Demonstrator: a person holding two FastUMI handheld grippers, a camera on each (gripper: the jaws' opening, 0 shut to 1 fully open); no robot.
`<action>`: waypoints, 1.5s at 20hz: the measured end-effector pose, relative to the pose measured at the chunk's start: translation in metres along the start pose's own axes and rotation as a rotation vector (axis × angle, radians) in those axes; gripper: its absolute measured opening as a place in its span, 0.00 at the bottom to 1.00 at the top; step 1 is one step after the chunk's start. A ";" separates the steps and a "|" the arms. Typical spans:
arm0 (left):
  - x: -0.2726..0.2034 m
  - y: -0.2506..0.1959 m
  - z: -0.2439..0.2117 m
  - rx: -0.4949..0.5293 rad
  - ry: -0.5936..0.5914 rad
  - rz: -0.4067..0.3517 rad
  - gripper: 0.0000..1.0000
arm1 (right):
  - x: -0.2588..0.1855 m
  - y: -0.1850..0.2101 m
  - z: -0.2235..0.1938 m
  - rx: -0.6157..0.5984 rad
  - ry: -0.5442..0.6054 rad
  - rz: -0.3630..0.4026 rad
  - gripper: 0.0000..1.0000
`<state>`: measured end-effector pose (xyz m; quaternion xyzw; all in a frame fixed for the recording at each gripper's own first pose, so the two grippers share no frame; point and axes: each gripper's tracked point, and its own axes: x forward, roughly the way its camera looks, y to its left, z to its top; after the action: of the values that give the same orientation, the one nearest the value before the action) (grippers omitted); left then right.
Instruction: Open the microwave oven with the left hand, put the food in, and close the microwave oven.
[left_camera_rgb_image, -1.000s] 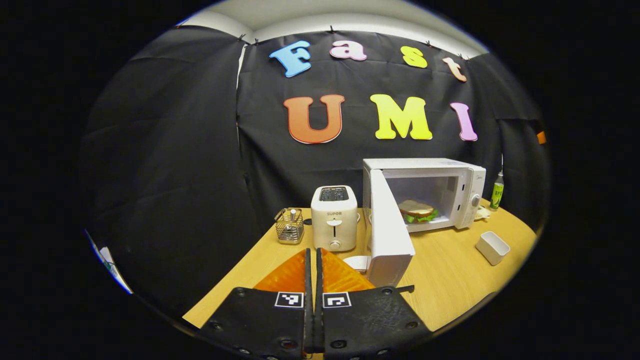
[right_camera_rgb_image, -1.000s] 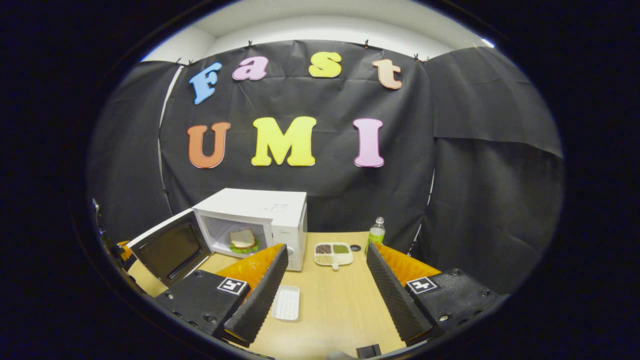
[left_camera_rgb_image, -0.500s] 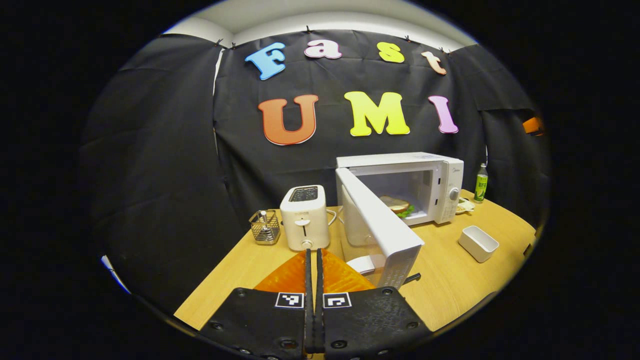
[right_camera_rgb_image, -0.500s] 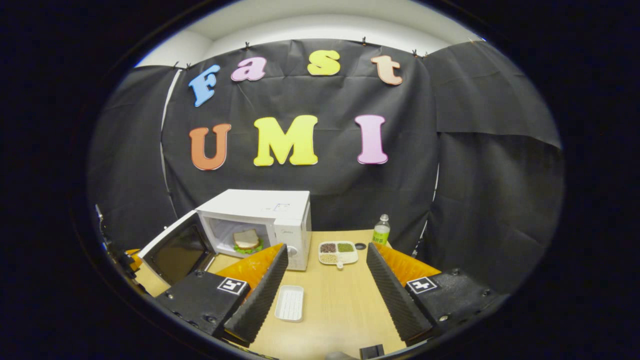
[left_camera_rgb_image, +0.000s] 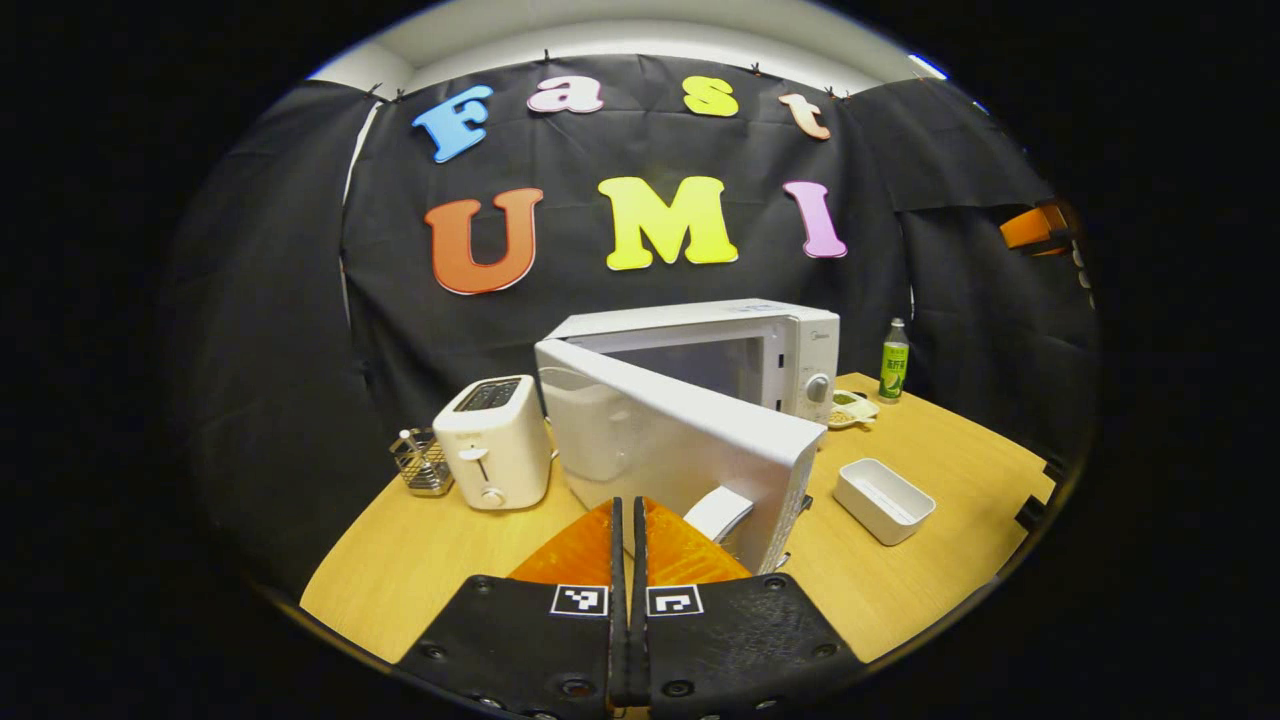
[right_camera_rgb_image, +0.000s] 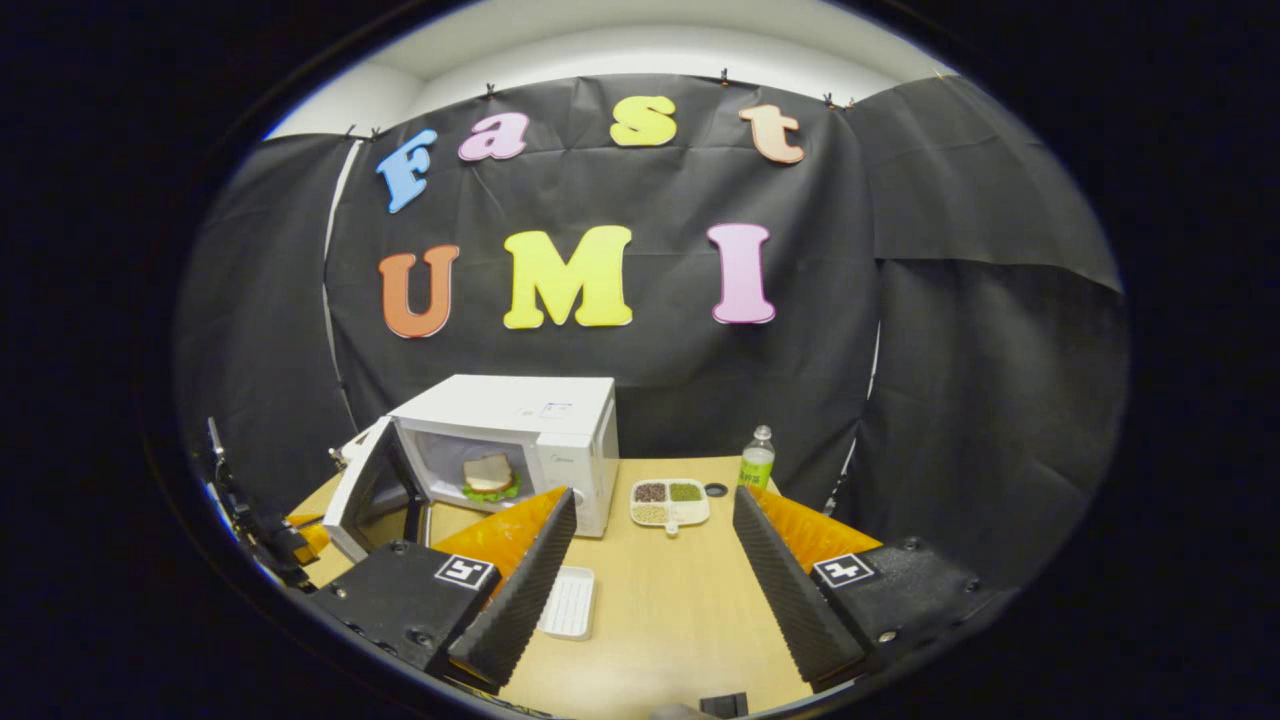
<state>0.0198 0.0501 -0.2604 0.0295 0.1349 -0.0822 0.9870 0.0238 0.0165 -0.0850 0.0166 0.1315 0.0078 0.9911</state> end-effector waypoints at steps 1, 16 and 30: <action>0.003 -0.010 0.000 0.006 0.001 -0.017 0.00 | 0.001 -0.004 0.001 0.004 0.005 0.001 0.92; 0.110 -0.111 0.040 0.017 -0.036 -0.104 0.00 | 0.013 -0.066 -0.005 0.050 0.057 -0.056 0.92; 0.215 -0.139 0.058 -0.014 -0.027 -0.075 0.00 | 0.028 -0.088 -0.018 0.064 0.076 -0.088 0.92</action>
<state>0.2159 -0.1243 -0.2682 0.0165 0.1231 -0.1188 0.9851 0.0471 -0.0703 -0.1129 0.0421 0.1700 -0.0395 0.9837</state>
